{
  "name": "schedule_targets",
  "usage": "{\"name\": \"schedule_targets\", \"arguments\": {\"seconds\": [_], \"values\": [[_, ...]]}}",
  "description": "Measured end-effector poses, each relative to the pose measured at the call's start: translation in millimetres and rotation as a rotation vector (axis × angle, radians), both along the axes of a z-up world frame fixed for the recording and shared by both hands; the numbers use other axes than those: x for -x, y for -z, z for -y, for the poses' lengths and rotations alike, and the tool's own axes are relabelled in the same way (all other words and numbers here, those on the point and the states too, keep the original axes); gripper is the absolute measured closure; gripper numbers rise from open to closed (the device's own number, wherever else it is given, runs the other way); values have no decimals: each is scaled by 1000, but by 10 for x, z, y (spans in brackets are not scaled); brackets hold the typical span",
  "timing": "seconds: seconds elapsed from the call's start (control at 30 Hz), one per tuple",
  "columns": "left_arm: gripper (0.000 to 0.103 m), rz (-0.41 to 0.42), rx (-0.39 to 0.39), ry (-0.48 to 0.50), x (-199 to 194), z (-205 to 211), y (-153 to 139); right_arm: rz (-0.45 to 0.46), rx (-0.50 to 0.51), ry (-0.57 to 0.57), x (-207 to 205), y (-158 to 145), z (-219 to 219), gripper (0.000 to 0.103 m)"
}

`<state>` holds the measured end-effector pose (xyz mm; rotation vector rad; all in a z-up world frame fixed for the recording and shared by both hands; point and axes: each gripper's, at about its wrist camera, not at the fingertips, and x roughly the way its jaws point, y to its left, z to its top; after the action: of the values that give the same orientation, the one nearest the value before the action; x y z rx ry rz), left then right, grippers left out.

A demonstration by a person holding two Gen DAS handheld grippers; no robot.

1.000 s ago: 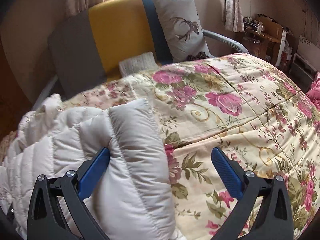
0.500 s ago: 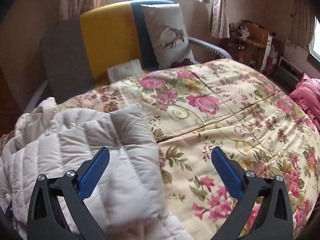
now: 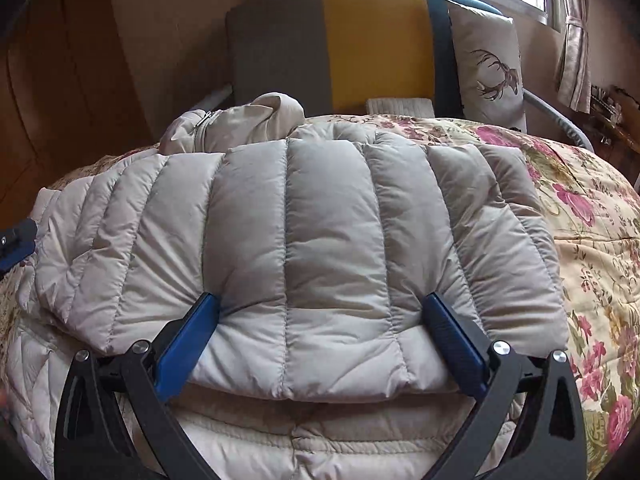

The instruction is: Fold large clothes

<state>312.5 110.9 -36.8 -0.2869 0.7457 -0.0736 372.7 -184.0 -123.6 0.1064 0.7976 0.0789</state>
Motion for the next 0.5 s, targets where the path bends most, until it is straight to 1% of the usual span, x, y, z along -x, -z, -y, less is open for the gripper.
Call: {"name": "schedule_targets", "arguments": {"seconds": [0.07, 0.1, 0.13, 0.2, 0.27, 0.33, 0.43, 0.47, 0.5], "values": [[45, -18, -24, -74, -116, -232, 39, 2, 2, 1, 7, -1, 2, 2], [45, -26, -21, -94, -158, -323, 79, 2, 4, 2, 10, -1, 6, 2], [46, -45, -12, -106, -217, -411, 149, 3, 7, 2, 11, 0, 9, 2], [53, -91, -16, -117, -320, -521, 331, 6, 17, 3, 36, -6, -17, 2], [53, -113, -23, -104, -400, -525, 481, 2, 36, 3, 27, 6, -40, 2], [53, -116, -70, -89, -464, -455, 604, -4, 58, 3, 25, 23, -82, 2], [53, -104, -119, -92, -461, -378, 623, -8, 70, 5, 12, 34, -90, 2], [53, -98, -120, -92, -449, -377, 608, -8, 67, 5, 12, 33, -89, 2], [50, -90, -106, -90, -418, -400, 580, -9, 62, 5, 6, 34, -83, 2]]}}
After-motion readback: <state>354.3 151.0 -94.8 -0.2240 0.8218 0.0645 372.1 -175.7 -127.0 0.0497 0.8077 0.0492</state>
